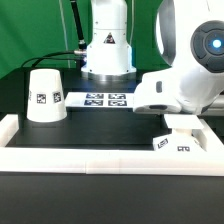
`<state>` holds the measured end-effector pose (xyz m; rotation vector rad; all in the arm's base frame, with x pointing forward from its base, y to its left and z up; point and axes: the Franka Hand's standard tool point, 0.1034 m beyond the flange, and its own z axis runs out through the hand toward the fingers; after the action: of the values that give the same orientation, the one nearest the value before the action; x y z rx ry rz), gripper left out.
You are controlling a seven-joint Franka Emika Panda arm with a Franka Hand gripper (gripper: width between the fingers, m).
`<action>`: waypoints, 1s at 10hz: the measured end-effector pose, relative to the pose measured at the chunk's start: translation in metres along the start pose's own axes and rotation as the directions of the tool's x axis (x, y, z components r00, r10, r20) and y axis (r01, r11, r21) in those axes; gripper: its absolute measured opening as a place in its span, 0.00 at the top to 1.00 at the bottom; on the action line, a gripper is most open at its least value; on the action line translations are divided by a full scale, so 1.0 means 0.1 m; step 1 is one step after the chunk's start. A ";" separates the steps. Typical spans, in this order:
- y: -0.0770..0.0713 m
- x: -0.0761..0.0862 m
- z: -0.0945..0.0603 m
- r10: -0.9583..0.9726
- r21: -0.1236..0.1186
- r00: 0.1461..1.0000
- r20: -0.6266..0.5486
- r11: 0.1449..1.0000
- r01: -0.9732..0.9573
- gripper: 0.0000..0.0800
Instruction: Assemble lamp
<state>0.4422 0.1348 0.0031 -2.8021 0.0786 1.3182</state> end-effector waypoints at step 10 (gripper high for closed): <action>0.04 -0.02 -0.15 -0.024 0.010 1.000 -0.010 1.000 0.024 0.28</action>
Offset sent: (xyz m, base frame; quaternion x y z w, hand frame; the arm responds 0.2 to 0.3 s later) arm 0.0000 0.0000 0.0000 0.0000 0.0000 0.0000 1.0000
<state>0.4521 0.1299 0.0140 -2.7921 0.0510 1.2953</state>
